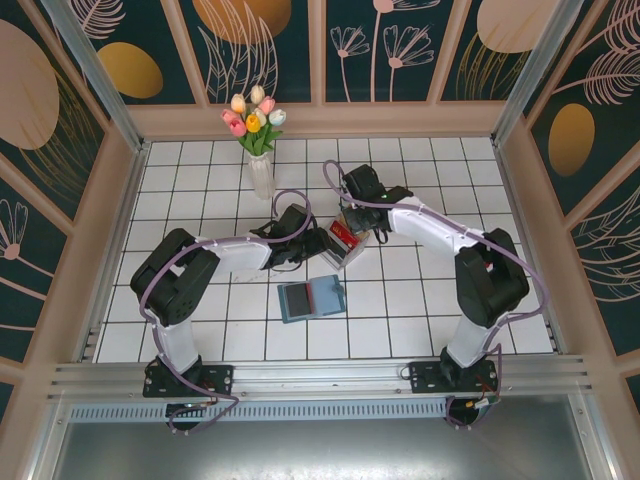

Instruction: Put the credit cards into the card holder

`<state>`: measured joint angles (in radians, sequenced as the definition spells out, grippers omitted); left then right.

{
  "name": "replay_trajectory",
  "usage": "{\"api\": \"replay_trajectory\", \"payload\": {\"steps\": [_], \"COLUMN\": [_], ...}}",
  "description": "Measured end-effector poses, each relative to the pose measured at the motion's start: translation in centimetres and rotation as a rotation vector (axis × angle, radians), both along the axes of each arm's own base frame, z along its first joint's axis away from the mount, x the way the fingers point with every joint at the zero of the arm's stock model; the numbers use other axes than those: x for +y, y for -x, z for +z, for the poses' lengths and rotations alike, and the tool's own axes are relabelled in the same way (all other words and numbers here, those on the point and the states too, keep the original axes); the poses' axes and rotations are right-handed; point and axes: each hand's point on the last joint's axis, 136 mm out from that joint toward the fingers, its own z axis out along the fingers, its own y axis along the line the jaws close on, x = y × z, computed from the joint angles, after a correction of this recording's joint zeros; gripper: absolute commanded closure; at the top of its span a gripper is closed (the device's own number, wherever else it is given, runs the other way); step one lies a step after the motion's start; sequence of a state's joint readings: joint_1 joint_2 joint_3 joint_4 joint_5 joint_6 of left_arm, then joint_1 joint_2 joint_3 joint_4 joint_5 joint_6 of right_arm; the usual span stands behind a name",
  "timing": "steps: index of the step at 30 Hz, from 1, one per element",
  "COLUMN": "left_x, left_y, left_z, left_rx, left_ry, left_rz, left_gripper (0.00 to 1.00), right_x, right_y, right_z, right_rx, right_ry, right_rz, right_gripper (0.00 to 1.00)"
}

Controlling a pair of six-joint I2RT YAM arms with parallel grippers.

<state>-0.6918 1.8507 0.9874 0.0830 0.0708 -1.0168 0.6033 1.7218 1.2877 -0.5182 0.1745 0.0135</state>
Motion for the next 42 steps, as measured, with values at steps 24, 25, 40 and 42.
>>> {"api": "replay_trajectory", "payload": {"steps": [24, 25, 40, 42], "left_x": [0.5, 0.7, -0.4, -0.6], "left_y": [0.7, 0.8, 1.7, 1.9], "left_z": [8.8, 9.8, 19.5, 19.9], "left_rx": [-0.175, -0.197, -0.358, -0.362], "left_ry": [0.142, 0.183, 0.671, 0.69], "left_rz": [-0.024, -0.024, -0.141, -0.154], "left_gripper": [0.35, 0.35, 0.55, 0.64], "right_x": [1.9, 2.2, 5.1, 5.1], "right_y": [3.9, 4.2, 6.4, 6.4], "right_z": [8.7, 9.4, 13.0, 13.3], "right_rx": [0.0, 0.011, 0.19, 0.197], "right_ry": [-0.55, -0.613, -1.045, -1.064], "right_rz": [-0.134, -0.119, 0.026, 0.034], "right_gripper": [1.0, 1.0, 1.0, 1.0]}}
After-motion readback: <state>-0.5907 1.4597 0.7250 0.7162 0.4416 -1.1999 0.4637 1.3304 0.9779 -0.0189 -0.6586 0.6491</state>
